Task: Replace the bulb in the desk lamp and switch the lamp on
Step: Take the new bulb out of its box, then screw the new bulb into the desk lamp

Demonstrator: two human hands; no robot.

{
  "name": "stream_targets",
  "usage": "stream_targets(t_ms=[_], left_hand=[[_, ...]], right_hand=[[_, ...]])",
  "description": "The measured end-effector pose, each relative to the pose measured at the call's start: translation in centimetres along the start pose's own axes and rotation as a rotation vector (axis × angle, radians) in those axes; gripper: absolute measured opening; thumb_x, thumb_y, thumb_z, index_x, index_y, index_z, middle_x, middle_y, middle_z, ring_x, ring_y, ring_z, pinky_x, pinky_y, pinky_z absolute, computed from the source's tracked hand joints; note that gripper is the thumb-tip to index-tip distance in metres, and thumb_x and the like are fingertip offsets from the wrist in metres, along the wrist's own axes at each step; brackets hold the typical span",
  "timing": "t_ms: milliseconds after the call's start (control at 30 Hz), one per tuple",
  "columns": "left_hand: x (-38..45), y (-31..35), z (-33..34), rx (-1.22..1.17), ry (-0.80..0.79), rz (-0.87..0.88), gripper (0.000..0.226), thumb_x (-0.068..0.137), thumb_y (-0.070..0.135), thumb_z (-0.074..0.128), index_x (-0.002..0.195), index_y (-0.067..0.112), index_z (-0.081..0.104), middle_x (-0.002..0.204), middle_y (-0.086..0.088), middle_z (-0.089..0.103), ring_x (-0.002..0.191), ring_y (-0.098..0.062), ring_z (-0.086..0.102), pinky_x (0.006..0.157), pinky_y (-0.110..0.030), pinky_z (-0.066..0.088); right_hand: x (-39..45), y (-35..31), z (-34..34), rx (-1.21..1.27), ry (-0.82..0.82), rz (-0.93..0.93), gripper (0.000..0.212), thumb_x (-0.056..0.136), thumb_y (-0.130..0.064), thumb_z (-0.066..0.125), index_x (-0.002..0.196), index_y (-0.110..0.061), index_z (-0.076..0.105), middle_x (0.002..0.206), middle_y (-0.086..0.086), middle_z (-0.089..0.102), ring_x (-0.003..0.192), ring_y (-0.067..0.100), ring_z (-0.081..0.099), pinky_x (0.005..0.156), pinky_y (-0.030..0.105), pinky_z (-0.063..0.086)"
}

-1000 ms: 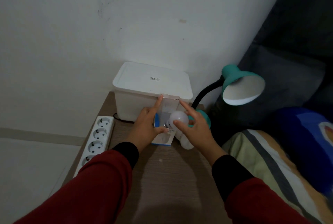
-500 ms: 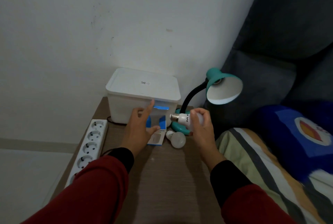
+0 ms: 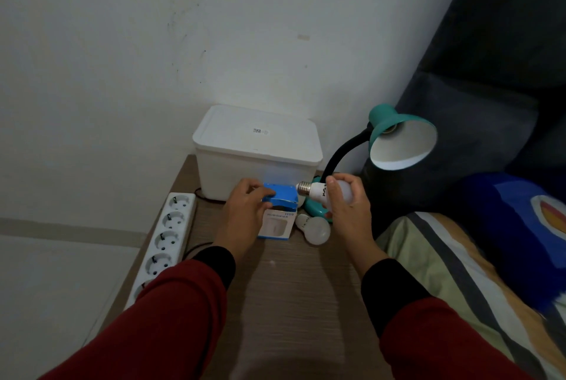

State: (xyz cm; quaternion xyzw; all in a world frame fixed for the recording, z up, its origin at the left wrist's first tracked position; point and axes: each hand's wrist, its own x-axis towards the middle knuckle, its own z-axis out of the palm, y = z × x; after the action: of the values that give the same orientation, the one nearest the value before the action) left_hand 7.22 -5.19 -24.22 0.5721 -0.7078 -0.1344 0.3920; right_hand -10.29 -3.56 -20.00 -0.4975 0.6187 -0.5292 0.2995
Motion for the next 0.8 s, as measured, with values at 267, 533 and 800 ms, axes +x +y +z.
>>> stream_targets(t_ms=[267, 533, 800], left_hand=[[0.3, -1.1, 0.7, 0.037, -0.012, 0.013, 0.026, 0.086, 0.013, 0.063, 0.112, 0.011, 0.067, 0.114, -0.008, 0.058, 0.108, -0.018, 0.053, 0.092, -0.022, 0.045], [-0.1, -1.5, 0.3, 0.253, -0.087, 0.236, 0.037, 0.078, 0.009, 0.072, 0.113, 0.018, 0.068, 0.107, -0.008, 0.068, 0.099, -0.027, 0.062, 0.077, -0.043, 0.055], [0.2, -0.9, -0.1, 0.317, -0.224, 0.157, 0.037, 0.091, 0.021, 0.057, 0.128, 0.028, 0.057, 0.130, 0.000, 0.056, 0.120, -0.020, 0.048, 0.097, -0.037, 0.044]], right_hand=[[0.4, 0.4, 0.8, -0.022, 0.005, 0.018, 0.015, 0.091, -0.033, 0.057, 0.104, -0.027, 0.052, 0.115, 0.004, 0.051, 0.099, 0.019, 0.057, 0.065, 0.028, 0.058], [0.5, 0.6, 0.9, -0.050, -0.002, 0.009, 0.013, 0.092, -0.033, 0.056, 0.102, -0.026, 0.052, 0.107, 0.001, 0.051, 0.088, 0.011, 0.057, 0.068, 0.032, 0.059], [0.3, -0.1, 1.0, -0.064, -0.018, 0.038, 0.024, 0.092, -0.035, 0.055, 0.109, -0.019, 0.053, 0.113, 0.005, 0.052, 0.097, 0.018, 0.058, 0.074, 0.037, 0.059]])
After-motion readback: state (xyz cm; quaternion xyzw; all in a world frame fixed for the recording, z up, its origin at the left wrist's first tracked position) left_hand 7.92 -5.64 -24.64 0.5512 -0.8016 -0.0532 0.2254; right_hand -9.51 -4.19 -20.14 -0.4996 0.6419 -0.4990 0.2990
